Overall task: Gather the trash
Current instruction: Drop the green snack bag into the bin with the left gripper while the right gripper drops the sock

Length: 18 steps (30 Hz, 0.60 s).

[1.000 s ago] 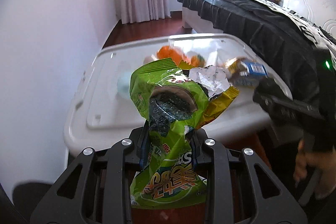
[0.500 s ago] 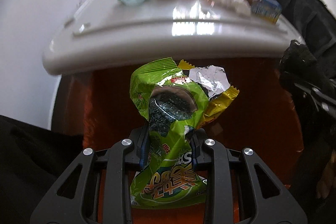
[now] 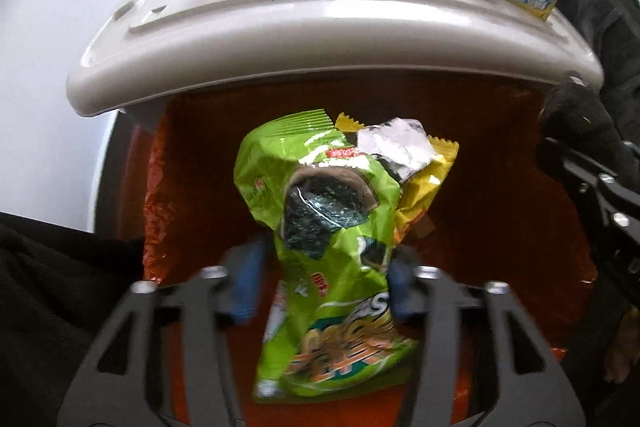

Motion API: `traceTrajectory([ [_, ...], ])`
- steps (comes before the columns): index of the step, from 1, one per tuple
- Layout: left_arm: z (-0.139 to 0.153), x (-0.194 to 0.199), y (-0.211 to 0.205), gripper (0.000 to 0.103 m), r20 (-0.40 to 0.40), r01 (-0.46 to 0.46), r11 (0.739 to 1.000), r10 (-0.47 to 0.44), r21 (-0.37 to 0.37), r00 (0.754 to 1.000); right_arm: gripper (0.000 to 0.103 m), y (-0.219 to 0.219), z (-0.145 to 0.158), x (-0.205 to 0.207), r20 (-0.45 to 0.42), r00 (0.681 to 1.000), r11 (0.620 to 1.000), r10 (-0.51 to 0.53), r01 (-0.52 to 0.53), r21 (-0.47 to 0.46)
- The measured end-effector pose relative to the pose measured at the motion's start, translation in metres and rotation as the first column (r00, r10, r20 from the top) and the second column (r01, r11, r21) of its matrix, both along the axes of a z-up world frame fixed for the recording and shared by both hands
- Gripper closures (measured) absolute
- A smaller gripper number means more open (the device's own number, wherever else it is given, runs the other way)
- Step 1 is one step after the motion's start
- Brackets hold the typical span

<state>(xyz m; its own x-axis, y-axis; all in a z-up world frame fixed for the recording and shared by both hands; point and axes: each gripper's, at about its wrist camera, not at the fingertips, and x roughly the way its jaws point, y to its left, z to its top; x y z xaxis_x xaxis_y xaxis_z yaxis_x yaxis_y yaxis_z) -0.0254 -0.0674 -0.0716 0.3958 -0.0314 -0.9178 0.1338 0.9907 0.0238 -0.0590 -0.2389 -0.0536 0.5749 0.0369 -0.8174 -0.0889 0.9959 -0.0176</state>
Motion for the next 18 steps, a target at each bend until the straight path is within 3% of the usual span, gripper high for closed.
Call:
traceTrajectory([
  [1,-0.001,0.001,0.000,0.025,-0.002,-0.006,1.000,0.006,0.015,1.000,0.042,-0.002,0.000,0.000,0.002,1.000,1.000,-0.009,0.009,0.002],
  [2,-0.002,0.002,0.000,0.024,-0.003,-0.010,1.000,0.011,0.022,1.000,0.041,-0.005,0.002,0.000,0.009,1.000,1.000,-0.024,0.024,0.013],
  [13,-0.005,0.006,0.004,0.024,-0.016,-0.032,0.999,0.032,0.011,0.999,0.038,-0.024,0.009,0.000,0.029,0.994,0.992,-0.101,0.098,0.085],
  [18,-0.001,0.004,0.014,0.024,0.000,-0.045,0.999,0.045,-0.029,0.999,0.033,-0.033,0.018,0.012,0.043,0.991,0.984,-0.126,0.120,0.131],
])
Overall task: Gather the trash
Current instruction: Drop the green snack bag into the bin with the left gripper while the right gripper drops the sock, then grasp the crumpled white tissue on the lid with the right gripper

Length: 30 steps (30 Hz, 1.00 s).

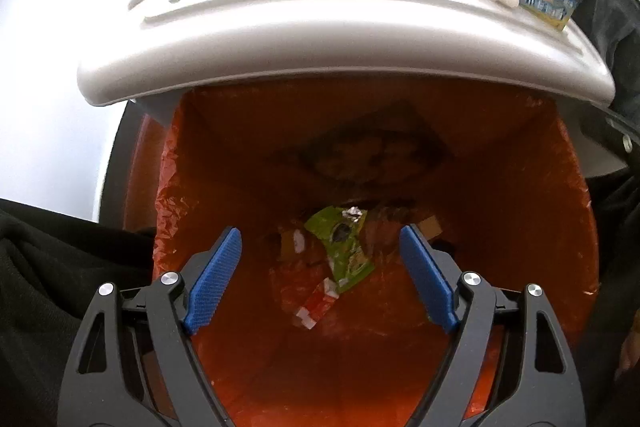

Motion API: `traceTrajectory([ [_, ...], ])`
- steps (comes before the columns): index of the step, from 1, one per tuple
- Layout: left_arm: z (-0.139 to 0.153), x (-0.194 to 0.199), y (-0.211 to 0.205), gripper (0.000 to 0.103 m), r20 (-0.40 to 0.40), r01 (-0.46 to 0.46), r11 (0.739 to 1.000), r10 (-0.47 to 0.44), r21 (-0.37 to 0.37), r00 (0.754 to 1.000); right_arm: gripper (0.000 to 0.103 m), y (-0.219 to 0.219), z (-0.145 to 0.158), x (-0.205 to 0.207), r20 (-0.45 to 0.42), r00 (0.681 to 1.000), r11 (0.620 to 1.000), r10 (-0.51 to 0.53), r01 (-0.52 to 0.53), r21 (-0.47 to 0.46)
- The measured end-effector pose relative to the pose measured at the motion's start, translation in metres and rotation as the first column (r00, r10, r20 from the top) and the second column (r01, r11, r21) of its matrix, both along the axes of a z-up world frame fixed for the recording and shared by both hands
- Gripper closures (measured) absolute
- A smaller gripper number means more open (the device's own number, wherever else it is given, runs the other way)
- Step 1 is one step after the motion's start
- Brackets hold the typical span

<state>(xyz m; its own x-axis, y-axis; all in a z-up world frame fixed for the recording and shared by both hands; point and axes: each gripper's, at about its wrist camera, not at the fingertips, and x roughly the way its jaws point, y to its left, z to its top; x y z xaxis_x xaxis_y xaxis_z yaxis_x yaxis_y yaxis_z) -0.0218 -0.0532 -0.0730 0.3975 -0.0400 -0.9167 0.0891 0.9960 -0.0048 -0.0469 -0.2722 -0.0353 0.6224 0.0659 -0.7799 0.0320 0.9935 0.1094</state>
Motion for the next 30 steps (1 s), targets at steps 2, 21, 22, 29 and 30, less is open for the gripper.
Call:
traceTrajectory([
  [2,0.003,-0.002,0.002,0.021,0.019,0.002,1.000,-0.002,-0.012,1.000,0.033,-0.004,0.009,0.015,0.012,1.000,1.000,-0.002,0.002,0.019],
  [21,0.009,-0.006,-0.013,0.019,0.064,0.054,0.998,-0.053,-0.017,0.997,0.053,0.008,-0.011,0.208,-0.131,0.971,0.974,0.198,-0.210,-0.083],
  [22,0.009,-0.007,-0.014,0.019,0.065,0.057,0.998,-0.056,-0.015,0.996,0.071,0.009,-0.011,0.208,-0.129,0.972,0.975,0.197,-0.209,-0.080],
  [29,0.030,-0.003,-0.006,0.019,0.126,0.040,0.998,-0.034,-0.046,0.991,0.073,0.001,0.033,0.163,-0.092,0.982,0.986,0.162,-0.157,0.056],
  [30,0.042,0.003,-0.002,0.019,0.155,0.033,0.998,-0.025,-0.049,0.988,0.073,-0.002,0.044,0.151,-0.068,0.983,0.982,0.171,-0.164,0.096],
])
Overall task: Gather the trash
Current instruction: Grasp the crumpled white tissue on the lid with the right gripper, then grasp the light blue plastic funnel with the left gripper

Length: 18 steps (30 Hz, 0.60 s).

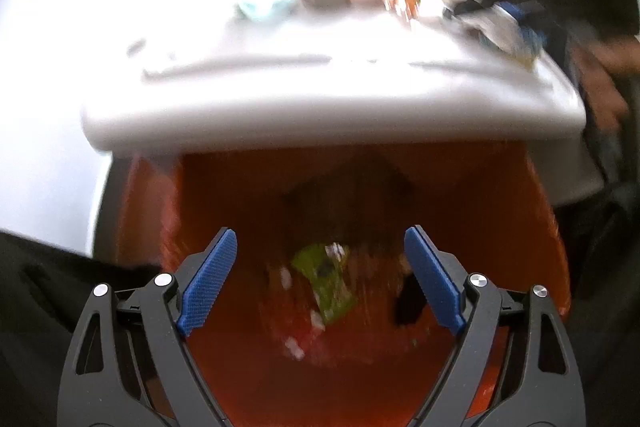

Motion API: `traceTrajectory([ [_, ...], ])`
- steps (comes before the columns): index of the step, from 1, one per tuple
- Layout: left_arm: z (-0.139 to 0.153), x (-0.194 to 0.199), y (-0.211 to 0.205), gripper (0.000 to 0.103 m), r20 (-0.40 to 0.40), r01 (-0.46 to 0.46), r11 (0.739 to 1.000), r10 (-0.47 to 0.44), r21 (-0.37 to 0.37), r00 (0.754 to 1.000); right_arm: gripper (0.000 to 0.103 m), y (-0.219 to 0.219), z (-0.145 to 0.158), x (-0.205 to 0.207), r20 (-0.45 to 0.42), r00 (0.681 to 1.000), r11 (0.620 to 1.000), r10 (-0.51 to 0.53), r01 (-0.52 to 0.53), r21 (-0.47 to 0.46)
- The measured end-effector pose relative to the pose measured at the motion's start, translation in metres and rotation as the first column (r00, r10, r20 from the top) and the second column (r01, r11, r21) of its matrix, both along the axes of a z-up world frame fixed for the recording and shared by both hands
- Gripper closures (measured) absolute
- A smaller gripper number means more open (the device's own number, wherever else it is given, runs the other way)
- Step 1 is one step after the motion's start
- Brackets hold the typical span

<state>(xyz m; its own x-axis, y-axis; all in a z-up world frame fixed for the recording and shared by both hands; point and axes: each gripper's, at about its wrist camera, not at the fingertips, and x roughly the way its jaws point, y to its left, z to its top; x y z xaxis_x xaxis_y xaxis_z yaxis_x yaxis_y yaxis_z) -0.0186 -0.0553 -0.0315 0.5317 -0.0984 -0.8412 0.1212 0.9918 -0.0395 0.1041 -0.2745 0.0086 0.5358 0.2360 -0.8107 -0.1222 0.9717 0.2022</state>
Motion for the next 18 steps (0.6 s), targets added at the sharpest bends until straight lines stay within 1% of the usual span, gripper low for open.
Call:
traceTrajectory([
  [1,0.009,0.006,0.003,0.019,0.025,-0.002,1.000,0.003,-0.010,1.000,0.073,-0.001,0.007,-0.008,0.017,1.000,1.000,0.009,-0.009,0.019],
  [3,0.029,0.028,0.007,0.017,0.078,-0.001,1.000,0.003,-0.028,0.997,0.072,-0.003,0.024,-0.026,0.075,0.997,1.000,0.030,-0.031,0.008],
  [4,0.036,0.039,0.008,0.013,0.093,0.000,1.000,0.002,-0.027,0.996,0.072,-0.003,0.029,-0.031,0.096,0.995,0.999,0.034,-0.034,-0.002],
  [6,0.047,0.071,0.006,0.013,0.128,-0.002,1.000,0.003,-0.015,0.992,0.072,-0.009,0.035,-0.041,0.129,0.991,0.999,0.040,-0.041,0.006],
  [8,0.051,0.103,0.002,0.013,0.143,0.000,1.000,-0.001,0.009,0.990,0.072,-0.015,0.035,-0.047,0.163,0.986,0.999,0.032,-0.036,0.020],
  [10,0.049,0.130,0.003,0.013,0.136,-0.005,1.000,0.002,0.024,0.991,0.072,-0.016,0.031,-0.053,0.200,0.979,1.000,0.021,-0.023,0.007],
  [12,0.046,0.149,0.008,0.013,0.139,-0.025,0.999,0.020,0.038,0.990,0.072,-0.019,0.029,-0.055,0.204,0.979,1.000,0.020,-0.019,-0.005],
  [13,0.046,0.155,0.012,0.013,0.149,-0.031,0.999,0.026,0.035,0.988,0.072,-0.021,0.028,-0.056,0.202,0.979,1.000,0.021,-0.023,0.005],
  [14,0.048,0.159,0.014,0.013,0.156,-0.030,0.999,0.026,0.022,0.987,0.072,-0.023,0.028,-0.057,0.197,0.980,0.999,0.023,-0.029,0.027],
  [16,0.052,0.159,0.018,0.013,0.172,-0.013,0.999,0.020,-0.041,0.985,0.072,-0.025,0.029,-0.058,0.191,0.981,0.999,0.018,-0.027,0.046],
  [18,0.054,0.156,0.013,0.013,0.195,0.029,0.996,-0.011,-0.089,0.981,0.072,-0.026,0.027,-0.054,0.174,0.985,0.997,0.007,-0.021,0.079],
])
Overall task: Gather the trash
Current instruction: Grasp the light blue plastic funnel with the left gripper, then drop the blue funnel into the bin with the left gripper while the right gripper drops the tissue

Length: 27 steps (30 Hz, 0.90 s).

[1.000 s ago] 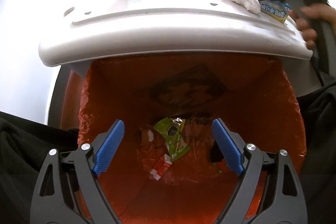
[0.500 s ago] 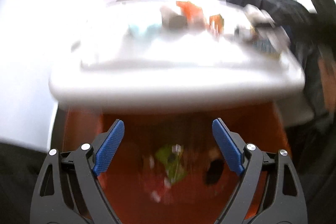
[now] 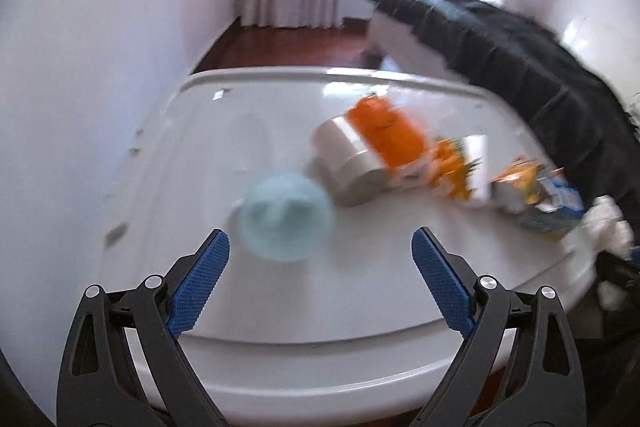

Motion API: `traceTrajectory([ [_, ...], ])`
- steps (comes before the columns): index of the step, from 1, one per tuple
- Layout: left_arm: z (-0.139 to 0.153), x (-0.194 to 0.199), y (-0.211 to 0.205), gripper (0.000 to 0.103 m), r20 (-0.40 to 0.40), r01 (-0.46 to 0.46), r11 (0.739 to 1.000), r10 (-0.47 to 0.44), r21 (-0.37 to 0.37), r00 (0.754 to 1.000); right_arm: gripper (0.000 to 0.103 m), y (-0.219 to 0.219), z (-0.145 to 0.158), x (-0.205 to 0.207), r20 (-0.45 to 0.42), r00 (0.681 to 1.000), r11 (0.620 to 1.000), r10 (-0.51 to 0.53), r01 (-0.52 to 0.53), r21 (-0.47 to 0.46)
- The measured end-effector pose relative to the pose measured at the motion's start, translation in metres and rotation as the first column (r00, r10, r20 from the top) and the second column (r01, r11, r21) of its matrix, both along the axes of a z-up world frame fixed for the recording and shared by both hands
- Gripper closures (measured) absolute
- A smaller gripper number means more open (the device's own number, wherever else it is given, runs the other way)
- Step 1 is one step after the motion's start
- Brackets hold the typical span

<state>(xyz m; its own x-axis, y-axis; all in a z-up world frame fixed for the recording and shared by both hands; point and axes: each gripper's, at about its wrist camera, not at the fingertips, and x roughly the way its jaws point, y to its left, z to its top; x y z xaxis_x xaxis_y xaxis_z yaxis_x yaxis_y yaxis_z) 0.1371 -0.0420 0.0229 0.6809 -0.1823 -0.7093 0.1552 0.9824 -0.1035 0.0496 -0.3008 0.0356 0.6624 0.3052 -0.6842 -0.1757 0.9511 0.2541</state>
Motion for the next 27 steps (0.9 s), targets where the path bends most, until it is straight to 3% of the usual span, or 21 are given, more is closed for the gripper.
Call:
traceTrajectory([
  [4,-0.012,0.007,-0.024,0.013,-0.013,0.065,0.997,-0.064,0.038,0.998,0.072,-0.005,-0.003,0.002,-0.033,0.999,0.998,-0.018,0.020,0.061],
  [8,-0.024,0.025,-0.037,0.015,-0.023,0.059,0.994,-0.057,0.090,0.998,0.072,-0.005,-0.003,0.006,-0.041,0.998,0.997,-0.037,0.040,0.073],
  [9,-0.028,0.034,-0.039,0.023,-0.031,0.054,0.994,-0.051,0.094,0.998,0.072,-0.005,-0.004,0.006,-0.043,0.998,0.996,-0.040,0.043,0.074],
  [11,-0.041,0.053,-0.041,0.064,-0.089,0.033,0.993,-0.022,0.117,0.996,0.072,-0.006,-0.006,0.009,-0.049,0.998,0.996,-0.047,0.051,0.072],
  [12,-0.046,0.060,-0.041,0.079,-0.117,0.020,0.992,-0.006,0.123,0.993,0.072,-0.007,-0.007,0.010,-0.052,0.997,0.996,-0.053,0.056,0.069],
  [13,-0.053,0.067,-0.038,0.085,-0.138,0.004,0.993,0.013,0.120,0.990,0.072,-0.008,-0.008,0.012,-0.056,0.997,0.996,-0.057,0.060,0.070],
  [17,-0.049,0.067,-0.026,0.098,-0.080,-0.017,0.994,0.026,0.104,0.996,0.072,-0.016,-0.011,0.013,-0.065,0.995,0.993,-0.081,0.086,0.080],
  [22,-0.014,0.032,-0.009,0.101,-0.060,0.011,1.000,-0.012,-0.016,0.998,0.072,-0.025,-0.009,0.007,-0.065,0.994,0.990,-0.093,0.099,0.104],
  [27,0.020,-0.026,-0.016,0.101,-0.020,0.044,0.999,-0.045,-0.031,0.999,0.072,-0.023,-0.001,-0.001,-0.047,0.997,0.988,-0.062,0.068,0.138],
])
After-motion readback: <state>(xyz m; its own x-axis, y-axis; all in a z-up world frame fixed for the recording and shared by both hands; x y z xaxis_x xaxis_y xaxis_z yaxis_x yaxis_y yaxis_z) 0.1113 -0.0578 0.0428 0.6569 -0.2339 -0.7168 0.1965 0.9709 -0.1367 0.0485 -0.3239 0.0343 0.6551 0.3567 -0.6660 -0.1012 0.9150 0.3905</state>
